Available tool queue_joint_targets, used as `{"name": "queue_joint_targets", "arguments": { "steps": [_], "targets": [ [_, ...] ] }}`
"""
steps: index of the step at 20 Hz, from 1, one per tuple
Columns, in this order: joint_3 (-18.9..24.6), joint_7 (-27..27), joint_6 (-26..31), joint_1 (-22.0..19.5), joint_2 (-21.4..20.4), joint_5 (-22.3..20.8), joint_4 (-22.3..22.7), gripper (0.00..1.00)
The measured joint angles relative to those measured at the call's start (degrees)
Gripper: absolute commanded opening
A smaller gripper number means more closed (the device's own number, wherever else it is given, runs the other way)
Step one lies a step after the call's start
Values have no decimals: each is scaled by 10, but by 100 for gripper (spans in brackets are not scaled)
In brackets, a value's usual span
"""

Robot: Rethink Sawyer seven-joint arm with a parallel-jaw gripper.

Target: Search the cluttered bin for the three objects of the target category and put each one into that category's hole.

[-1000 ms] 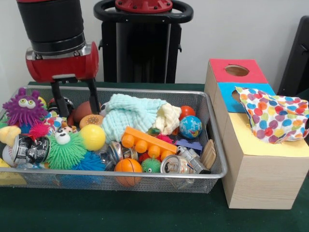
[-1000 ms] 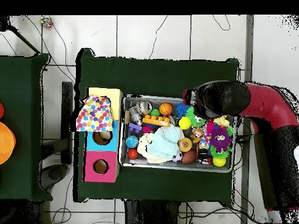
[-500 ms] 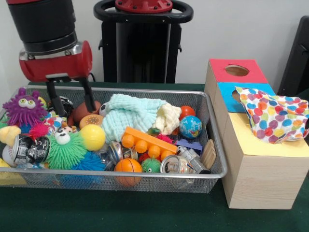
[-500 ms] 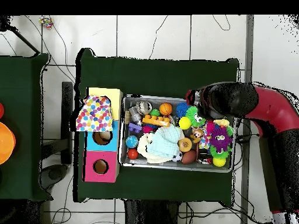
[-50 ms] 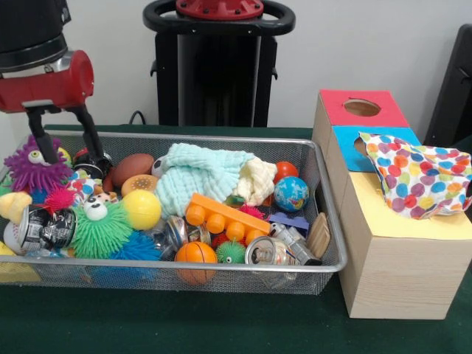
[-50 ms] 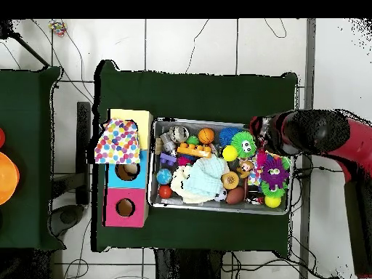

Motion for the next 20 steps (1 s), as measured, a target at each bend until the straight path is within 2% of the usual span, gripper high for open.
{"name": "queue_joint_targets", "arguments": {
  "steps": [3,6,11,20],
  "targets": [
    [-4,0,2,1,-5,-10,0,100],
    [-14,0,-3,17,-20,-46,0,100],
    [-24,0,-20,52,-41,-83,0,100],
    [-27,0,-34,87,-44,-88,0,100]
  ]
}}
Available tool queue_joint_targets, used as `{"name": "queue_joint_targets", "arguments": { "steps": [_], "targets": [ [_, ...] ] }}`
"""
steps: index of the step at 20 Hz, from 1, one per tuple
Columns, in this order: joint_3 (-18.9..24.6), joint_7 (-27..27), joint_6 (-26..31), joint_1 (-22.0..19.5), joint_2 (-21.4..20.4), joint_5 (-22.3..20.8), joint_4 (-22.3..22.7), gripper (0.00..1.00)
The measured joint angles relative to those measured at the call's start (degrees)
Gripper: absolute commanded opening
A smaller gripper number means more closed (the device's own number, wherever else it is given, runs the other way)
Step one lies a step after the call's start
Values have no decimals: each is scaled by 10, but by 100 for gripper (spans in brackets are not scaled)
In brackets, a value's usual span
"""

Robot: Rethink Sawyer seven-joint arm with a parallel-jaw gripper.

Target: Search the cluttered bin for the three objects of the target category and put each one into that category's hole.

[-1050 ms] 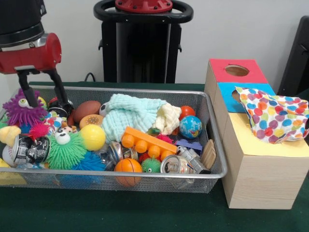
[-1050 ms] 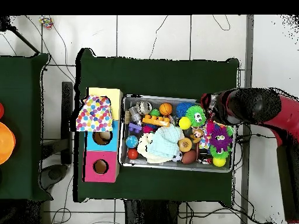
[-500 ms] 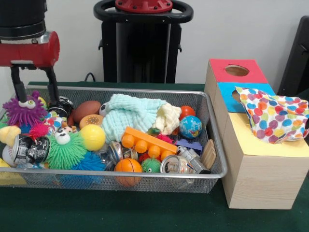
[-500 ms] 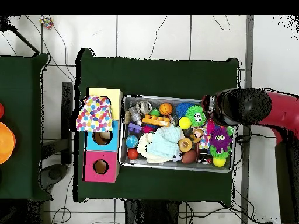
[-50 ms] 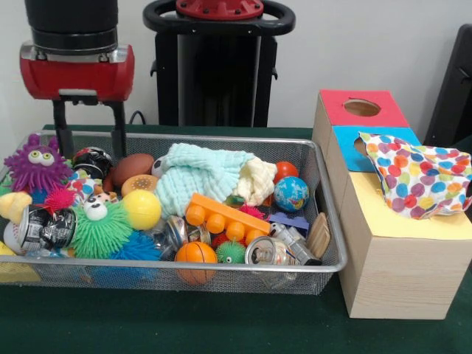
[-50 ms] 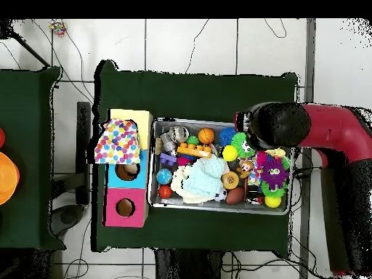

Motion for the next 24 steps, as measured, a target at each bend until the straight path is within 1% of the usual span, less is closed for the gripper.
{"name": "queue_joint_targets", "arguments": {
  "steps": [2,5,7,8,11,12,16,18,24],
  "targets": [
    [-1,0,-6,3,8,0,-1,100],
    [-1,0,-12,4,42,0,-10,100],
    [-1,0,-12,4,57,-1,-14,100],
    [-1,0,-12,4,79,-1,-21,100],
    [-1,0,-12,4,107,-2,-31,100],
    [-1,0,-12,4,124,-2,-37,100],
    [-1,0,-12,2,160,-3,-41,100],
    [-1,0,-12,-2,173,-4,-40,100],
    [-1,0,-12,-11,182,-6,-39,100]
  ]
}}
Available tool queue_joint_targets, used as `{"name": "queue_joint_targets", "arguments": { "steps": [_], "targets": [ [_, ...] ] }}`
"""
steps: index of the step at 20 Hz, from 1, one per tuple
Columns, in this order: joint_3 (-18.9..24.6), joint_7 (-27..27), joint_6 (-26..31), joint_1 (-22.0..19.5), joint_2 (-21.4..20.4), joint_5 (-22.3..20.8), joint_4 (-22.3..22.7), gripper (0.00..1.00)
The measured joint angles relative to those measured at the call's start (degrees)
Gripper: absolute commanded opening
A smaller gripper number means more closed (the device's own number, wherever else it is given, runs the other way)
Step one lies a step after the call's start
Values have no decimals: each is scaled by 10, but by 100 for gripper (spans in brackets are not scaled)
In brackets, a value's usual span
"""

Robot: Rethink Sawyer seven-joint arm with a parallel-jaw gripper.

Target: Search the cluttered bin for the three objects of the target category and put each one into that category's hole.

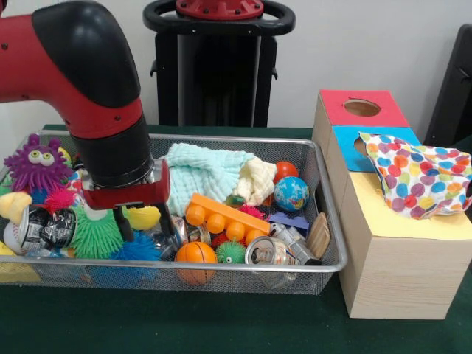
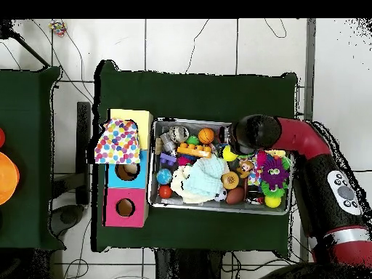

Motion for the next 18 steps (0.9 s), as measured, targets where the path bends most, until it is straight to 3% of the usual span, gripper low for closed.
{"name": "queue_joint_targets", "arguments": {
  "steps": [9,18],
  "targets": [
    [0,0,-19,-5,-29,-3,20,100],
    [0,0,-142,-69,-110,-5,116,100]
  ]
}}
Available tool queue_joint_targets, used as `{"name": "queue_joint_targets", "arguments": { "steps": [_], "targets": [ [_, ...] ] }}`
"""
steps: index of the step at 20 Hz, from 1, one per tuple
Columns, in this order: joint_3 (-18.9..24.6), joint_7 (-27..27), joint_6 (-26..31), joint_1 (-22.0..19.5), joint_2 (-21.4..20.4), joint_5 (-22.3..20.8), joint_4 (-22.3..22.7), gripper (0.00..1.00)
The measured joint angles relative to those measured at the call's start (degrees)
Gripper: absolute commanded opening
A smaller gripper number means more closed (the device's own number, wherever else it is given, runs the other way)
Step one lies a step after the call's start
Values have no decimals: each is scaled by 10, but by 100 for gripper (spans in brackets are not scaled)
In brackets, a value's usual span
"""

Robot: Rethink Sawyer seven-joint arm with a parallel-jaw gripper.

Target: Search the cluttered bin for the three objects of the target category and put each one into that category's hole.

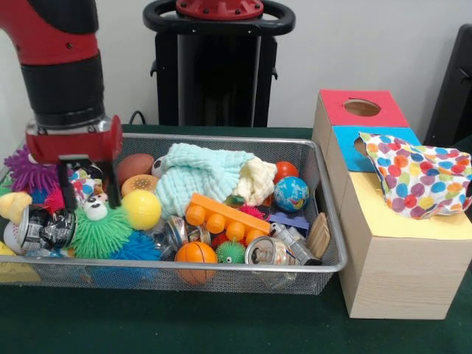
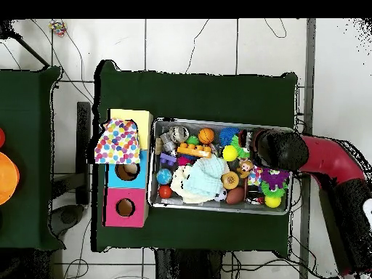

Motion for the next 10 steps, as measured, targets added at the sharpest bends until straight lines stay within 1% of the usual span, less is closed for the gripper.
{"name": "queue_joint_targets", "arguments": {
  "steps": [4,7,8,9,10],
  "targets": [
    [0,0,-19,-23,-24,-1,28,100],
    [1,0,-24,-43,-53,-1,57,100],
    [2,0,-24,-49,-66,0,67,100],
    [3,0,-24,-59,-91,3,87,100],
    [4,0,-24,-63,-104,5,95,100]
  ]
}}
